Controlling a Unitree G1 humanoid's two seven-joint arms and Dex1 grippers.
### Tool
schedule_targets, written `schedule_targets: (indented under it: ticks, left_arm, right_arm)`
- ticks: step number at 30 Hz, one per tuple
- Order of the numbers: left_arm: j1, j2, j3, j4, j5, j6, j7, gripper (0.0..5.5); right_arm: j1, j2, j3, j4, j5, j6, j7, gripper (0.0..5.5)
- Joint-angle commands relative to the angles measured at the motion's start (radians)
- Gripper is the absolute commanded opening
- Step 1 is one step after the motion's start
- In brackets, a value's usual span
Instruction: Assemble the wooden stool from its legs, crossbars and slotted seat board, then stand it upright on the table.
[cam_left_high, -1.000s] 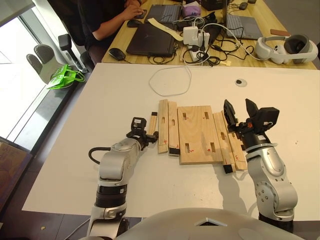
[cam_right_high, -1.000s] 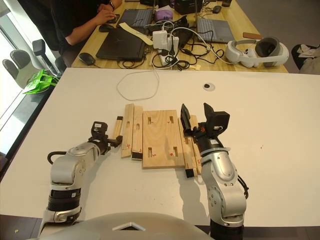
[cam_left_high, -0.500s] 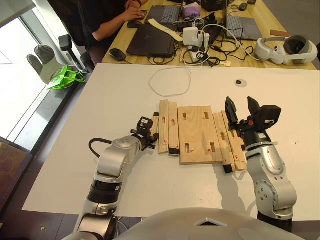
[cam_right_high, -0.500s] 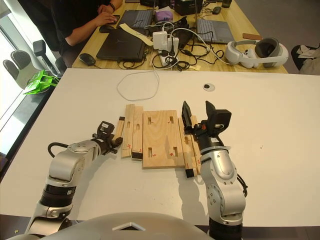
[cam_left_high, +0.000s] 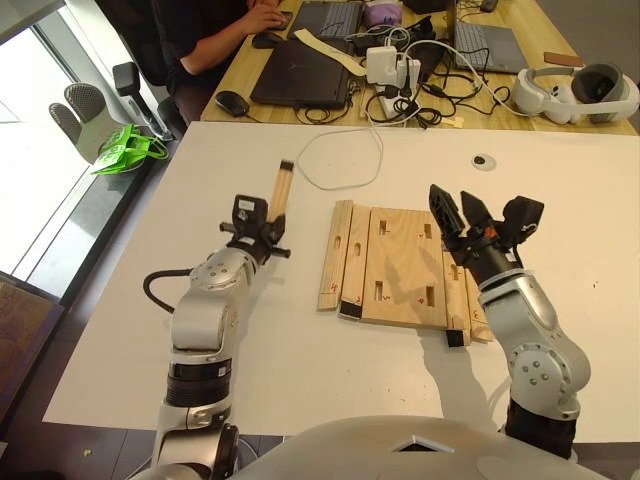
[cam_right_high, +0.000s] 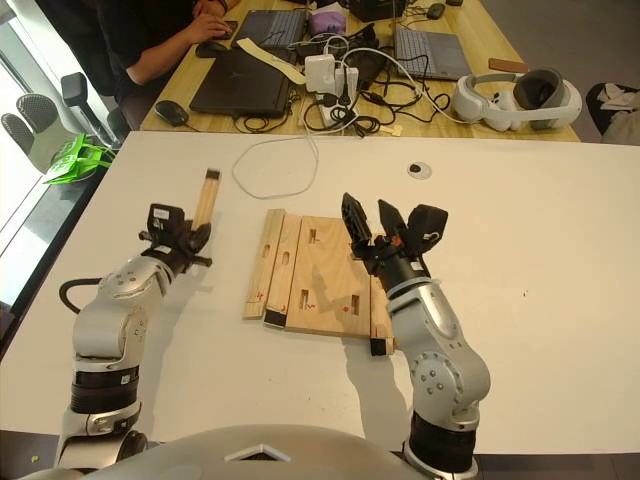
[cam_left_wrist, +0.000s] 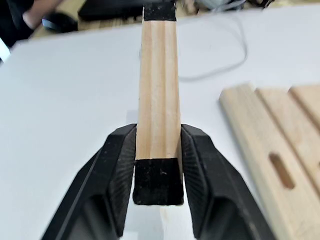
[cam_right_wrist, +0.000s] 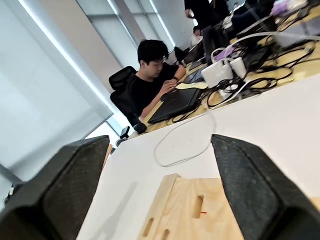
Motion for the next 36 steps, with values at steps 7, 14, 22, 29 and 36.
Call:
schedule_targets:
  ticks: [7, 14, 22, 29, 36]
  left_arm:
    - [0.001, 0.104, -0.294, -0.282, 0.084, -0.209, -0.168, 1.29]
    - [0.008, 0.102, -0.360, -0.318, 0.137, -0.228, -0.169, 1.29]
    - [0.011, 0.089, -0.380, -0.324, 0.158, -0.224, -0.168, 1.29]
    - [0.015, 0.072, -0.401, -0.325, 0.162, -0.223, -0.176, 1.29]
    - [0.032, 0.080, -0.411, -0.319, 0.169, -0.230, -0.179, 1.29]
  right_arm:
    - [-0.226, -0.174, -0.108, 0.155, 0.544, 0.182, 0.080, 3.76]
    - [-0.308, -0.242, -0.107, 0.245, 0.518, 0.153, 0.103, 3.76]
    - [-0.316, -0.263, -0.094, 0.266, 0.502, 0.142, 0.130, 2.54]
    - [-0.319, -0.258, -0.070, 0.272, 0.499, 0.138, 0.167, 1.41]
    - [-0.341, -0.269, -0.073, 0.295, 0.494, 0.132, 0.196, 0.43]
